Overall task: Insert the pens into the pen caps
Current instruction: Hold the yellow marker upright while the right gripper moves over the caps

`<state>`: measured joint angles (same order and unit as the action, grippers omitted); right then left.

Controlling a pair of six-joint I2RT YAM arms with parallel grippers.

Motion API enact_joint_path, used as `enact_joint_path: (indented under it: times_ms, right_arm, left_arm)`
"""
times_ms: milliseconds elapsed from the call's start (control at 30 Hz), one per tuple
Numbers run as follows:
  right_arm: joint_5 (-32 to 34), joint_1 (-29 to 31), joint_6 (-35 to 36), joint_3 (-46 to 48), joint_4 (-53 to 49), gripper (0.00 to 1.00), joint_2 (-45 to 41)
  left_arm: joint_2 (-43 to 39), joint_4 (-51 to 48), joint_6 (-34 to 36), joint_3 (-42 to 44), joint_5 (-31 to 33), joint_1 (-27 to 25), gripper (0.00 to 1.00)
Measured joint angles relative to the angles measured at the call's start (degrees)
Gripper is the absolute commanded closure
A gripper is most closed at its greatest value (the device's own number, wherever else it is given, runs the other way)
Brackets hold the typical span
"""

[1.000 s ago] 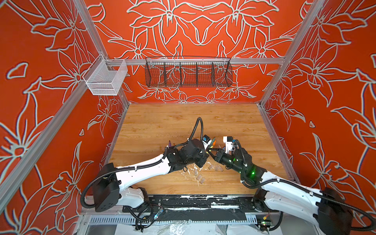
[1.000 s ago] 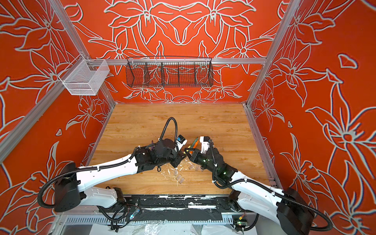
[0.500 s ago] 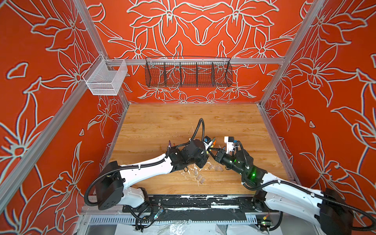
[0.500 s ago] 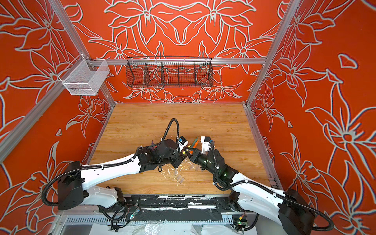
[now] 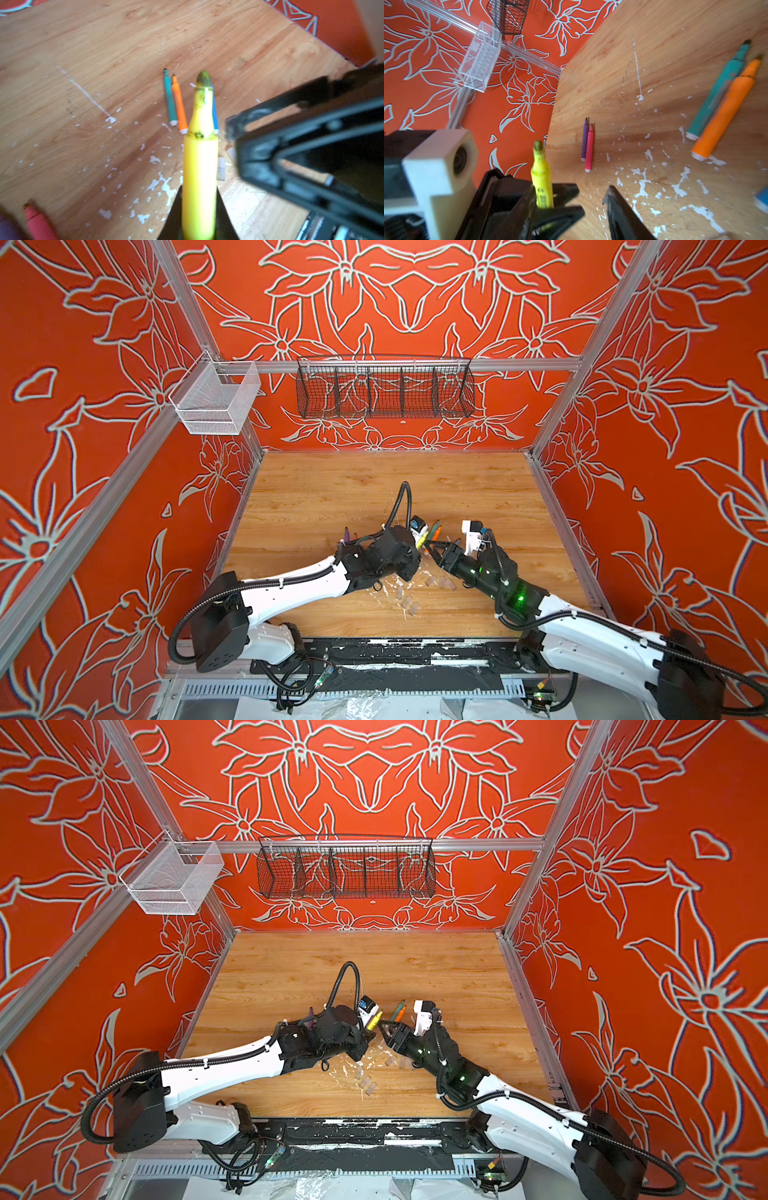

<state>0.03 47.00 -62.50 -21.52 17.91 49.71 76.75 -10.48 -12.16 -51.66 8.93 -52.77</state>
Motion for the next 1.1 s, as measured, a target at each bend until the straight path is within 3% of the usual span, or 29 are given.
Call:
enact_joint_path:
  times_ms: [200,500,900,1100]
  right_arm:
    - [3.3,0.0,8.3,-10.6,-22.3,0.5,-2.9]
    - [7.0,0.0,14.2,-6.9,-43.1,0.53,-2.7]
    - [6.6,0.0,18.1,-6.6,-46.4,0.6,8.6]
    - [5.6,0.0,20.2,-7.0,-46.5,0.59,14.5]
  left_arm:
    - [-5.8,0.9,-6.0,5.3,4.7,8.8,1.0]
    - [-12.9,2.6,-7.2,10.7,7.5,8.9,1.0]
    - [-13.4,3.1,-6.7,10.7,6.9,8.9,1.0]
    - [-13.9,3.3,-6.1,10.7,6.6,8.9,1.0]
